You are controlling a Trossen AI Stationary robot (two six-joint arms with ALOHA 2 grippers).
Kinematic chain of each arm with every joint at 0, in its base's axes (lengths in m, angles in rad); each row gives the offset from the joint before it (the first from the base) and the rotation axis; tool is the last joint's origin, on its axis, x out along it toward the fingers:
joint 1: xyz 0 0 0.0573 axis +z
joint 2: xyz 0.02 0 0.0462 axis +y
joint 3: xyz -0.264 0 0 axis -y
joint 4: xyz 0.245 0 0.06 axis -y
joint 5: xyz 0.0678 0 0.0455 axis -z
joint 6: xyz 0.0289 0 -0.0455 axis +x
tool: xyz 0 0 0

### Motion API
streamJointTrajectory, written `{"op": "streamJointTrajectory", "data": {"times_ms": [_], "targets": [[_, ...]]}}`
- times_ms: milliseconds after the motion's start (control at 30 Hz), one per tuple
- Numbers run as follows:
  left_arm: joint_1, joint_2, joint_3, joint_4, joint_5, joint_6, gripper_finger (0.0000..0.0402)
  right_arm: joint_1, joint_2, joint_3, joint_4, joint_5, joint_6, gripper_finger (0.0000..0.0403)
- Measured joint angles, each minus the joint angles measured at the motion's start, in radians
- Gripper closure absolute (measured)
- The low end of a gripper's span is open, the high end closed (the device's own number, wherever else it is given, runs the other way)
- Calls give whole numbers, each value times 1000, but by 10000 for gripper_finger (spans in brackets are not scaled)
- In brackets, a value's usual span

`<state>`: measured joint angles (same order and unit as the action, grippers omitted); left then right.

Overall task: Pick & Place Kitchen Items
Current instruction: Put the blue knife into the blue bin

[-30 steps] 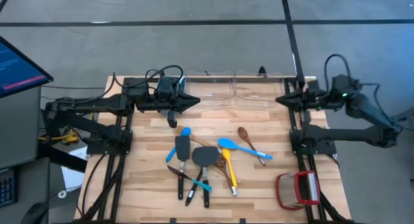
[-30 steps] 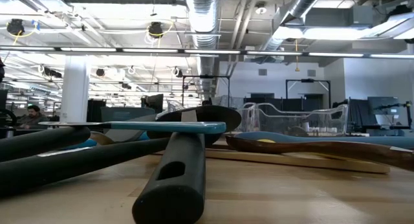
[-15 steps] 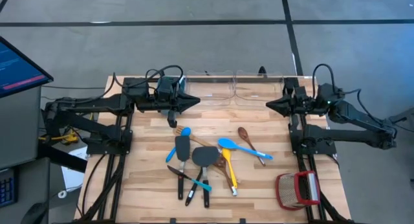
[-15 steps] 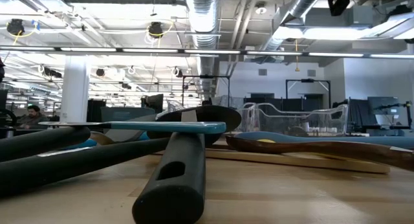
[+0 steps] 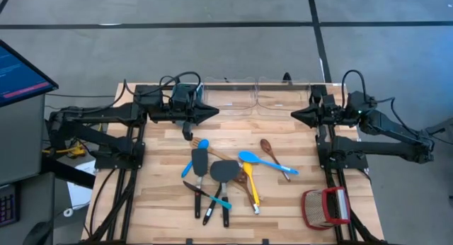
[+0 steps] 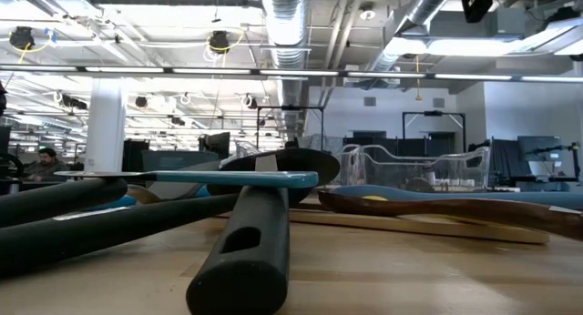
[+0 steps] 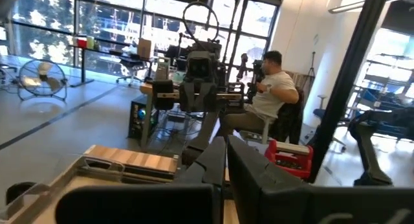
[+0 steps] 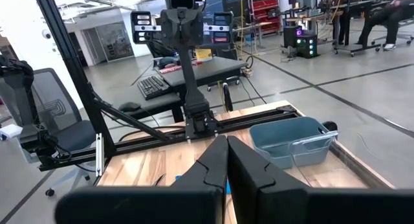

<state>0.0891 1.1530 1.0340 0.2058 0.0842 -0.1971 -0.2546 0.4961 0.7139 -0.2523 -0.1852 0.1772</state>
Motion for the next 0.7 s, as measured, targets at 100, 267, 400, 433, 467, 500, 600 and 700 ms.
{"op": "streamJointTrajectory", "data": {"times_ms": [100,267,400,433,467,500,600,700], "targets": [[0,0,-1,8,2,-74,399,0,0,0,0,0,6,400],[-36,0,-1,65,21,-92,399,0,0,0,0,1,82,401],[-86,2,0,74,-20,-92,399,0,0,0,-1,2,119,400],[-101,8,3,75,-31,-92,399,0,0,0,-1,2,120,400],[-113,16,9,74,-36,-91,399,0,0,0,-1,2,119,400],[-127,28,19,73,-37,-89,399,0,0,0,-1,2,117,399],[-170,92,92,78,-49,-68,399,0,0,0,-1,2,115,400],[-207,182,201,78,-53,-14,399,0,0,0,-1,2,112,400]]}}
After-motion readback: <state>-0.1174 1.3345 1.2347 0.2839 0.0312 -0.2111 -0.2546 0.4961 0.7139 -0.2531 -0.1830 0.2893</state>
